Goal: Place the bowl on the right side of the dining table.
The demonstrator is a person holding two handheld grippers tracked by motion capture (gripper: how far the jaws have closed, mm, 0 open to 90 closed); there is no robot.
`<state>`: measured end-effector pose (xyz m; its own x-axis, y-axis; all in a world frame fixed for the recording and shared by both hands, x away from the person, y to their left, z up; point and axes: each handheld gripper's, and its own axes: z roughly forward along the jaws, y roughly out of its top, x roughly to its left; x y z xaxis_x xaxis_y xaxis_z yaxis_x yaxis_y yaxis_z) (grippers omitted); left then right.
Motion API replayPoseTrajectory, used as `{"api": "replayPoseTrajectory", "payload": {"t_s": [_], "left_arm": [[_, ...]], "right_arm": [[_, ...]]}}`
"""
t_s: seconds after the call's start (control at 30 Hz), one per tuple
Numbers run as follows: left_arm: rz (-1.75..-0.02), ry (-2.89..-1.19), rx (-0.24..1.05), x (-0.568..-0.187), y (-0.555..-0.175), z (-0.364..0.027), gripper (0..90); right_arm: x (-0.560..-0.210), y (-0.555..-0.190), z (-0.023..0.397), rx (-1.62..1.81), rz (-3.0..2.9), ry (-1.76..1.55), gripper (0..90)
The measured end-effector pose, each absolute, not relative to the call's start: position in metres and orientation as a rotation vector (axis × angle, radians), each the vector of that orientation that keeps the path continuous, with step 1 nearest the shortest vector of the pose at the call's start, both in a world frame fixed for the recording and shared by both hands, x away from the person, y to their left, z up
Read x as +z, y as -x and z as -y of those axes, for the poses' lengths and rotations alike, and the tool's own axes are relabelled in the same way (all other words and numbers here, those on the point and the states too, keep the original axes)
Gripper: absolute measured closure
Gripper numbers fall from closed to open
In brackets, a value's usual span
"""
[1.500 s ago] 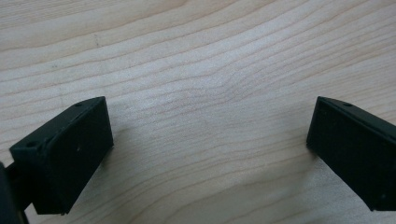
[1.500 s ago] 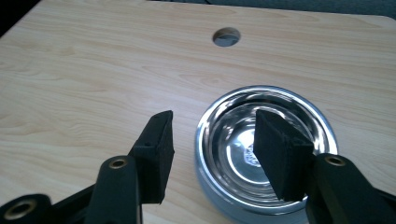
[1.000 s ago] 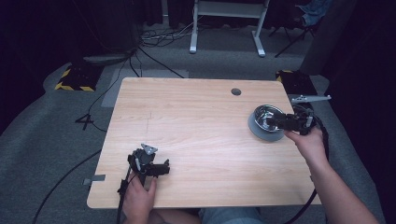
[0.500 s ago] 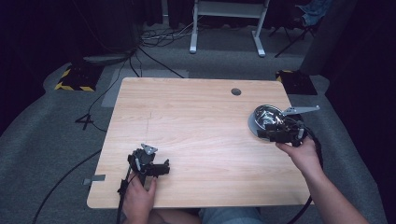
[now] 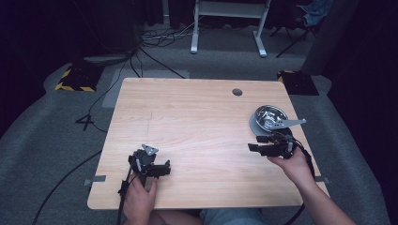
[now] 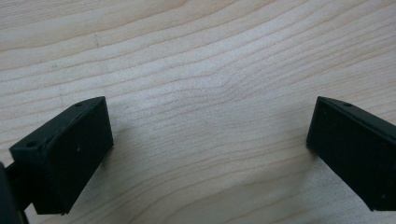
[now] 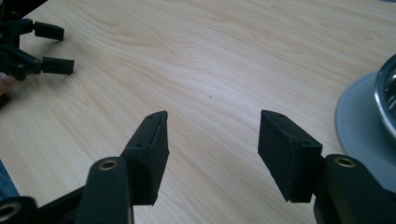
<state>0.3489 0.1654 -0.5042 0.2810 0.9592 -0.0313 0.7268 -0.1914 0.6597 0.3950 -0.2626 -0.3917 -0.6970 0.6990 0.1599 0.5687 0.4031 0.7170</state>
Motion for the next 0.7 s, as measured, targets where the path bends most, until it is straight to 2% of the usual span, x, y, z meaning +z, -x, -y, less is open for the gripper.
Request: {"api": "replayPoseTrajectory", "payload": {"t_s": [0.7], "left_arm": [[-1.507, -1.99, 0.535, -0.504, -0.349, -0.166, 0.5]], "right_arm": [[-0.448, -0.369, 0.244, 1.134, -2.588, -1.057, 40.6]]}}
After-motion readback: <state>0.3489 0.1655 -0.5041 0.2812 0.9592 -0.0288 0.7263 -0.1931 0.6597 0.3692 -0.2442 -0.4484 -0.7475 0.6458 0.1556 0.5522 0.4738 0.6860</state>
